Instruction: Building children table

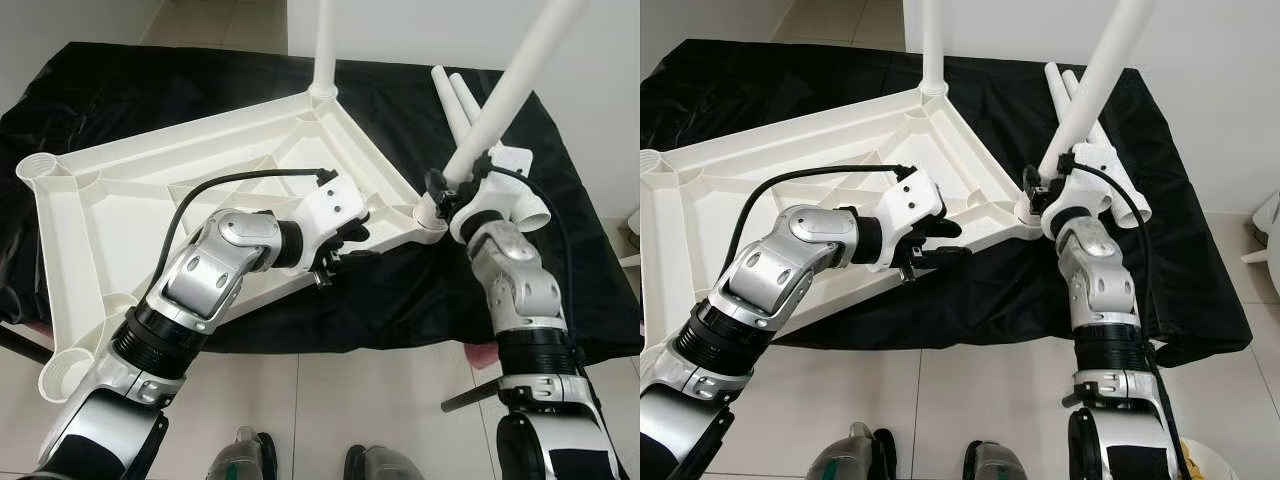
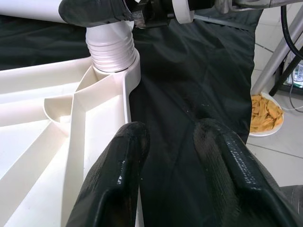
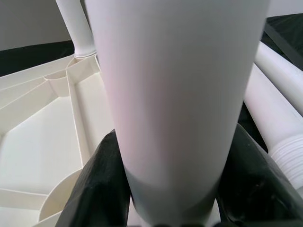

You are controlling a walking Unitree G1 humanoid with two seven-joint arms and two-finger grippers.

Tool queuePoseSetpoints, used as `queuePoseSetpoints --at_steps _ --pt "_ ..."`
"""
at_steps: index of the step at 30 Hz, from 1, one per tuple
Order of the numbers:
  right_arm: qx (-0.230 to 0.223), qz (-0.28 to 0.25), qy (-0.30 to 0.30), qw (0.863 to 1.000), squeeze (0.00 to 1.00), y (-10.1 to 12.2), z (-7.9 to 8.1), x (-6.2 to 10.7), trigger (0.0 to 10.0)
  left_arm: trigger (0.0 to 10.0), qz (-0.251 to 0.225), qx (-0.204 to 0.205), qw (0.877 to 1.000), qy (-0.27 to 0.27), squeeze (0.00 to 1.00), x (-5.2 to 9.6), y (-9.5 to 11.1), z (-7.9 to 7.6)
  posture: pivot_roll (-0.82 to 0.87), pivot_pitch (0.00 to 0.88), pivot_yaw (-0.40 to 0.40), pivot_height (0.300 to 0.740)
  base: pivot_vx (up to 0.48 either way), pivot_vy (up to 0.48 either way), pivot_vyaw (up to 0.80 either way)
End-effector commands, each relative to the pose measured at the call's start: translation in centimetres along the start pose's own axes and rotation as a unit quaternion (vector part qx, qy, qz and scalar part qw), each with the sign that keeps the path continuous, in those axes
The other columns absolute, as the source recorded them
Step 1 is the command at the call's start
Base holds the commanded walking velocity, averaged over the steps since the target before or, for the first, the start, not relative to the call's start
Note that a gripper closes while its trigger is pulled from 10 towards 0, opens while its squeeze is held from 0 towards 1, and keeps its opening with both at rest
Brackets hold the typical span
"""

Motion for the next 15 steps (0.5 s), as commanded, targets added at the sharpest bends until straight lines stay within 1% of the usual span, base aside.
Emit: queuePoseSetpoints --at_steps 1,4,5,6,10,11,15 --pt "0.005 0.089 0.004 0.996 0.0 -4.1 0.5 0.3 10.0 10.0 -0.001 0.0 1.0 0.004 0.0 0.0 -0.1 -0.2 0.01 0.114 0.002 0.74 0.0 0.0 0.0" --pt "0.017 0.094 0.002 0.995 0.0 -4.1 0.7 0.4 10.0 10.0 -0.001 0.0 1.0 0.004 0.0 0.0 -0.1 -0.2 0.01 0.112 -0.001 0.74 0.0 0.0 0.0" --pt "0.029 0.094 -0.003 0.995 0.0 -4.1 0.9 0.4 10.0 10.0 -0.001 0.0 1.0 0.004 0.0 0.0 -0.1 -0.2 0.01 0.111 -0.003 0.74 0.0 0.0 0.0" --pt "0.033 0.094 -0.005 0.995 0.0 -4.2 0.9 0.5 10.0 10.0 -0.001 0.0 1.0 0.005 0.0 0.0 -0.1 -0.2 0.01 0.111 -0.003 0.74 0.0 0.0 0.0" --pt "0.035 0.1 -0.009 0.994 0.0 -4.5 1.1 0.6 10.0 10.0 -0.002 0.0 1.0 0.006 0.0 0.1 -0.1 -0.2 0.01 0.112 -0.004 0.74 0.0 0.0 0.0" --pt "0.032 0.111 -0.016 0.993 0.0 -5.0 1.2 0.9 10.0 10.0 -0.002 0.001 1.0 0.008 0.0 0.1 -0.1 -0.1 0.02 0.116 -0.004 0.74 0.0 0.0 0.0" --pt "0.03 0.12 -0.031 0.992 0.0 -5.7 1.5 1.4 10.0 10.0 -0.001 0.002 1.0 0.01 0.0 0.2 -0.2 0.0 0.02 0.123 -0.003 0.74 0.0 0.0 0.0"
Point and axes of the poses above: a point about 5 cm out from each wrist's last joint towards the gripper, its own x axis pointing back from the gripper into the wrist, its own y axis along the axis of the wrist's last joint, z = x × y, the point moved 4 cm from there along -x, pointing out of the wrist towards the gripper, and after that the axes turned 15 degrees about x, right-handed, at the moved point
